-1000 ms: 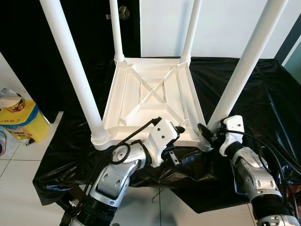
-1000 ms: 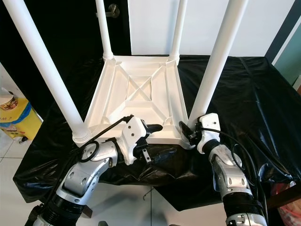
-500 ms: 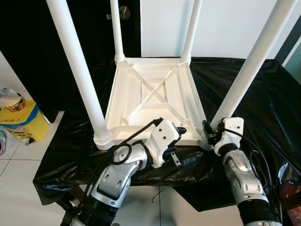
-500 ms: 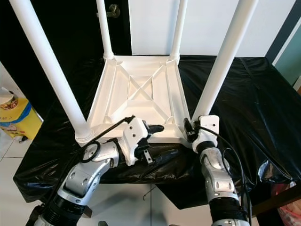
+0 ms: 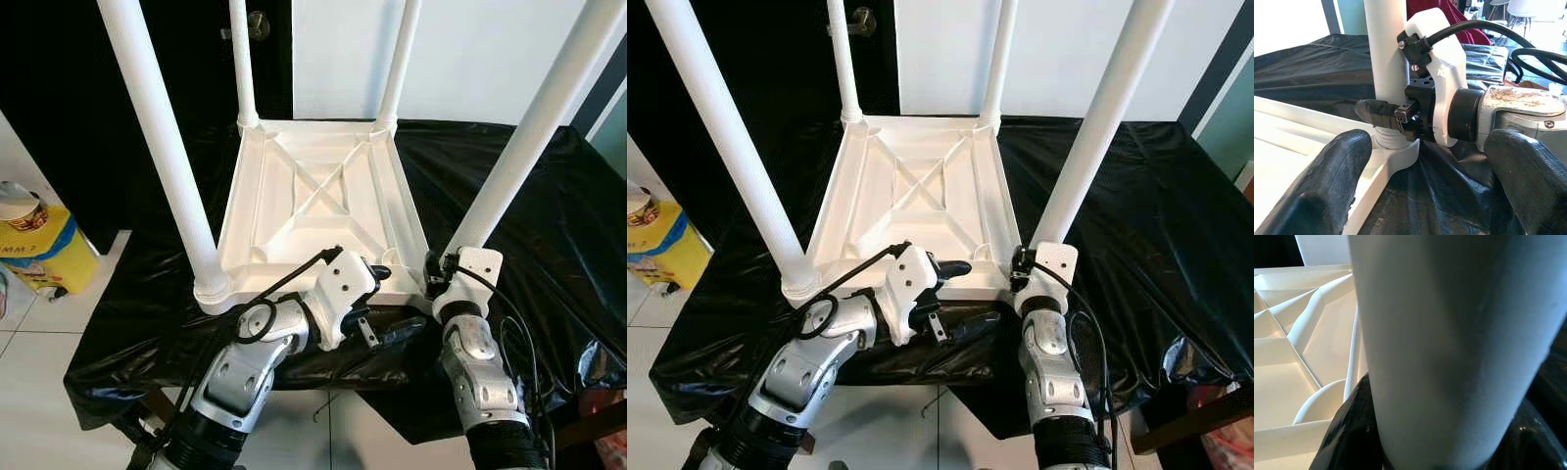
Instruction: Building children table
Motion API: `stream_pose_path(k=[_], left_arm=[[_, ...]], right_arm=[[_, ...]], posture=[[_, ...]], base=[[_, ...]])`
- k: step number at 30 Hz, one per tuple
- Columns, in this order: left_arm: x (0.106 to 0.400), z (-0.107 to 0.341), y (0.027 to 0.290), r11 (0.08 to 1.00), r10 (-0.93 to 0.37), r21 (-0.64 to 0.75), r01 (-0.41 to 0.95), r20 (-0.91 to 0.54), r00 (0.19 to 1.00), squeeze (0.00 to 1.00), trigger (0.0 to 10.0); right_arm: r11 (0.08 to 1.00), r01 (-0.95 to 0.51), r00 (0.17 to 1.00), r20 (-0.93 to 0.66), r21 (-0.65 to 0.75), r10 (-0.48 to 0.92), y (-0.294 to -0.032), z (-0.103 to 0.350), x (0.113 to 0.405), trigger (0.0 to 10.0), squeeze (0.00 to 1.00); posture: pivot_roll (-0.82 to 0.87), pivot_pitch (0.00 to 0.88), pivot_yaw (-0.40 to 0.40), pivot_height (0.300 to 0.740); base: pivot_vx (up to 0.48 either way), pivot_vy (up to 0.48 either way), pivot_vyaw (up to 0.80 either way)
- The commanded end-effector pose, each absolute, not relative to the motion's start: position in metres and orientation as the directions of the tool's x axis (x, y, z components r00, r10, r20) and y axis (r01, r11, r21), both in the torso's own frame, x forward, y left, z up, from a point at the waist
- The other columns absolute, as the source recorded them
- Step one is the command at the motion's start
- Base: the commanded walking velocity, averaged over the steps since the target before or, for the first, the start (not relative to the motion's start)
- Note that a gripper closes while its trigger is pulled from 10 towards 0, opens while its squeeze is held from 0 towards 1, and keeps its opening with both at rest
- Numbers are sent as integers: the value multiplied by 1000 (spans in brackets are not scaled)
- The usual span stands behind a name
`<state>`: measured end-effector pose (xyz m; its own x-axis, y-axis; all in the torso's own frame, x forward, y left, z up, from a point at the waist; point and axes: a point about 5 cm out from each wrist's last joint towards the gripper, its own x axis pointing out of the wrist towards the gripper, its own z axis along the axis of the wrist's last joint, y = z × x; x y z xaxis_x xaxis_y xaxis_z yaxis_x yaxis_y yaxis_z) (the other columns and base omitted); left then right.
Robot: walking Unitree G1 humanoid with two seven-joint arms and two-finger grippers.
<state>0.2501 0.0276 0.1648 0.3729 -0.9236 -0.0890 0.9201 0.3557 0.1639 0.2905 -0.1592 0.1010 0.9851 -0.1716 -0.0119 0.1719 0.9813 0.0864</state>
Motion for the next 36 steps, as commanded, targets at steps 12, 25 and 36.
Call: stream_pose_path(k=[12,25,36], left_arm=[[251,163,27,386,-912,160,909,-81,402,0,10000],[249,162,28,392,-909,153,907,-84,407,0,10000],[250,163,31,399,-906,152,904,-88,415,0,10000]], right_arm=[[972,216,973,-104,88,-207,-161,85,283,10000,0],[995,75,997,4,72,-75,-177,98,273,10000,1000],[982,-187,982,13,-17,187,-213,103,264,10000,0]], posture=[[-95,0,-39,740],[-92,0,-38,740],[-92,2,-27,740]], base=[[0,0,0],[0,0,0],[0,0,0]])
